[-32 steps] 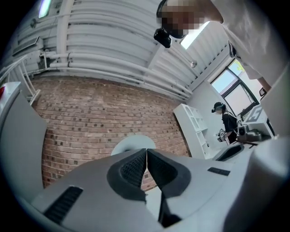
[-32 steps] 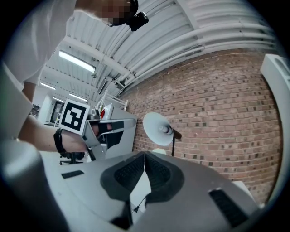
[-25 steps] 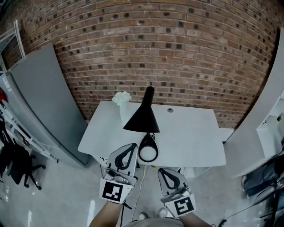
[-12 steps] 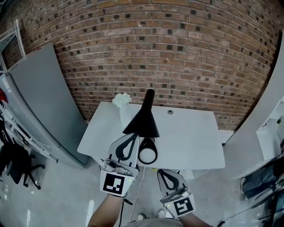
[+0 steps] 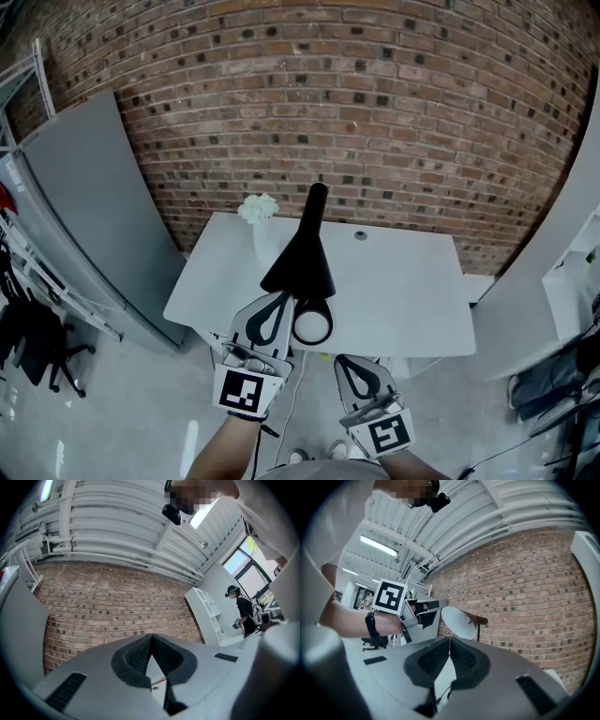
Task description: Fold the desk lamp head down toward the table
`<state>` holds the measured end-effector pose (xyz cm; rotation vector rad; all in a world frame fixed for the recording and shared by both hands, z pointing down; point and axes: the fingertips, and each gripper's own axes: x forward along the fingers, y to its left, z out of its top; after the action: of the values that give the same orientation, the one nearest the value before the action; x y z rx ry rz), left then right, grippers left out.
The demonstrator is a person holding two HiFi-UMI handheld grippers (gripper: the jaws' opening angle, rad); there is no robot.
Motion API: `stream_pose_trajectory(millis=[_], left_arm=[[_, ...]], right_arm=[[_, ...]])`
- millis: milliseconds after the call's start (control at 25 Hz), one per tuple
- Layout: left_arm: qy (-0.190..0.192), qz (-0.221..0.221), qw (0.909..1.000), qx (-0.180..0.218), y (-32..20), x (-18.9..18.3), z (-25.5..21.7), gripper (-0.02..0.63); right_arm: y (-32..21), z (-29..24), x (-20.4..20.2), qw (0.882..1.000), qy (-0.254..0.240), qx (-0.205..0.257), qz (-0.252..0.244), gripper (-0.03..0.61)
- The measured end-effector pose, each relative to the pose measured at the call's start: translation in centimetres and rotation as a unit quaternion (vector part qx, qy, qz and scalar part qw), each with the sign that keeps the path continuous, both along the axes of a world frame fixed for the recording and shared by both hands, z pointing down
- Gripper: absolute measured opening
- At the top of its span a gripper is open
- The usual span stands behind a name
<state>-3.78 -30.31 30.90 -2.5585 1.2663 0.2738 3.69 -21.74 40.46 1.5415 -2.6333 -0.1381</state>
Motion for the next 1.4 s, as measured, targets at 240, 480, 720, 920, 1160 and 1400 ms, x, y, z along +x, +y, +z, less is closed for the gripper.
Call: stream_pose_trajectory(millis=[240,480,720,920,1160,1400], left_arm=[[-0.007,-0.001,0.9999,-0.014,0.0,0.1,1.7,0.008],[-0.013,-0.003,0.9993,-0.036,-0.1,0.3,3.5,0.008],[-0.018,-0.005,0.9979,-0.061,-0.8,0.5,5.9,0.008],[-0.025,-0.006,0.9952,-0.094,-1.4,0.6,8.3,0.008],[-0.053,-0.009,0.9918,-0.116,-2.4,1.0,11.7,0.008],[-0.070,-0.018,0.9893,-0.127,-3.8,1.5,14.5,0.008]], right_arm=[[0.1,0.4,0.6,1.000,-0.005,0.001,0.005,0.018],[0.3,1.2,1.0,1.000,-0.011,-0.007,0.007,0.018],[0.2,1.9,1.7,1.000,-0.014,-0.014,0.010,0.018],[0.0,1.8,2.0,1.000,-0.017,-0.016,0.012,0.018],[-0.4,2.0,2.7,0.999,-0.025,-0.019,0.020,0.018],[-0.3,2.6,3.9,0.999,-0.016,-0.027,0.026,0.018]])
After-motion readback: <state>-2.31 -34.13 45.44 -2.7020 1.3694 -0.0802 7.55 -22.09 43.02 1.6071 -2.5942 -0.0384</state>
